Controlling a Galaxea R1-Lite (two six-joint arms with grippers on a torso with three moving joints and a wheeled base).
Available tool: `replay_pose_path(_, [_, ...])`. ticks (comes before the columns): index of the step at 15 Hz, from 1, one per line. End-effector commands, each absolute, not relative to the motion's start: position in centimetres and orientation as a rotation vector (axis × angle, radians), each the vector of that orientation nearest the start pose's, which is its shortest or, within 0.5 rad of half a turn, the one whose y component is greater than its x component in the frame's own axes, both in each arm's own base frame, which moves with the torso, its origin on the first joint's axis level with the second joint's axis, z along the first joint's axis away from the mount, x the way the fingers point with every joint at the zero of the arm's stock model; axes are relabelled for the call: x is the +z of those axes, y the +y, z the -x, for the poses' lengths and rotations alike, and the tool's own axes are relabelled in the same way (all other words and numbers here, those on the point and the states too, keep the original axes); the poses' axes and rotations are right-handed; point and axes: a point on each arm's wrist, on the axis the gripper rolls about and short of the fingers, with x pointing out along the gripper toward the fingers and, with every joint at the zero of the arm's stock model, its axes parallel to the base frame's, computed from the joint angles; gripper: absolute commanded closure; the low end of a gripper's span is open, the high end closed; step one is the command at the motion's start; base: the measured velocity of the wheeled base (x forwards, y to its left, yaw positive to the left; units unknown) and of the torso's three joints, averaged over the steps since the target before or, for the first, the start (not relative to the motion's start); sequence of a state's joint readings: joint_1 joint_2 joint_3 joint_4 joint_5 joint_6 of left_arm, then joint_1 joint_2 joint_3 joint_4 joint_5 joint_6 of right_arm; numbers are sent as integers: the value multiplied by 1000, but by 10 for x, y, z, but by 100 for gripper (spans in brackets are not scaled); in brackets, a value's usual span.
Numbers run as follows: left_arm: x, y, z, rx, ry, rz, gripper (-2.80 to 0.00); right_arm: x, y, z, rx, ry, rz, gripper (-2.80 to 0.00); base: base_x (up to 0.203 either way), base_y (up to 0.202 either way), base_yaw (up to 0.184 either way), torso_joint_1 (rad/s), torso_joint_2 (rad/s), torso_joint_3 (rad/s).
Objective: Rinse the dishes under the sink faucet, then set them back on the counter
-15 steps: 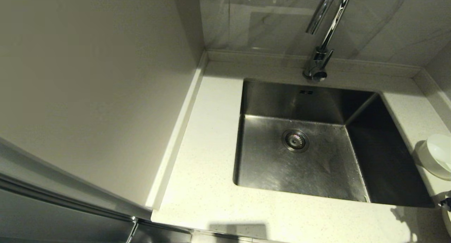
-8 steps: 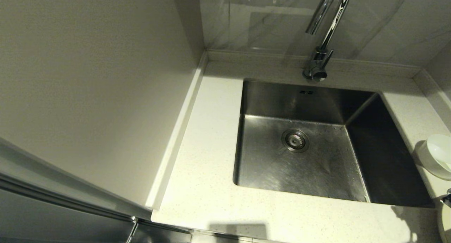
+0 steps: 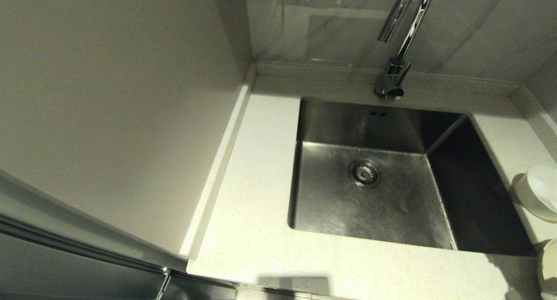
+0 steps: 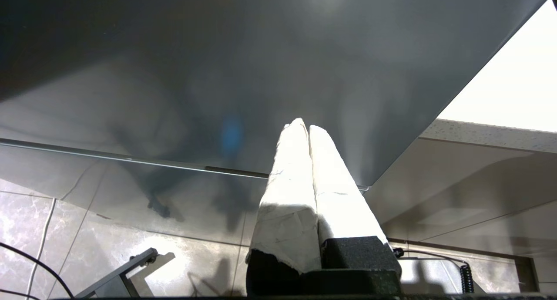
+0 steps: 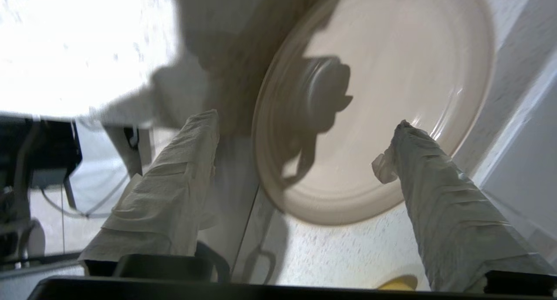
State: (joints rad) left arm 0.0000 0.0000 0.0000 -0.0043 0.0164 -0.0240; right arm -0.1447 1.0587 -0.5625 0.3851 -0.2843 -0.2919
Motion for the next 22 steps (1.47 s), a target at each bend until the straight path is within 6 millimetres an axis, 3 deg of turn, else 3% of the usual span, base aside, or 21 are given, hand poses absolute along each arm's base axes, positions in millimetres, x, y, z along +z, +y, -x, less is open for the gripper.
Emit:
replay_pose_path(1, [76,0,23,17,-8,25,0,175,-22,-111,-275,894,331,-280,0,0,0,0,0,0])
replay_pose_path(7, [76,0,23,17,-8,25,0,217,-27,-162,-222,646,272,-280,0,0,0,0,0,0])
replay_pose_path(11, [76,0,23,17,-8,25,0,238,-4,-184,-146,559,264,-280,0,0,0,0,0,0])
replay_pose_path(14, [76,0,23,17,-8,25,0,268,7,-197,-325,476,338,-280,0,0,0,0,0,0])
replay_pose_path(17, [76,0,23,17,-8,25,0,300,4,-196,-493,392,360,-280,0,0,0,0,0,0])
replay_pose_path(22, [76,0,23,17,-8,25,0,287,3,-187,-468,407,329,-280,0,0,0,0,0,0])
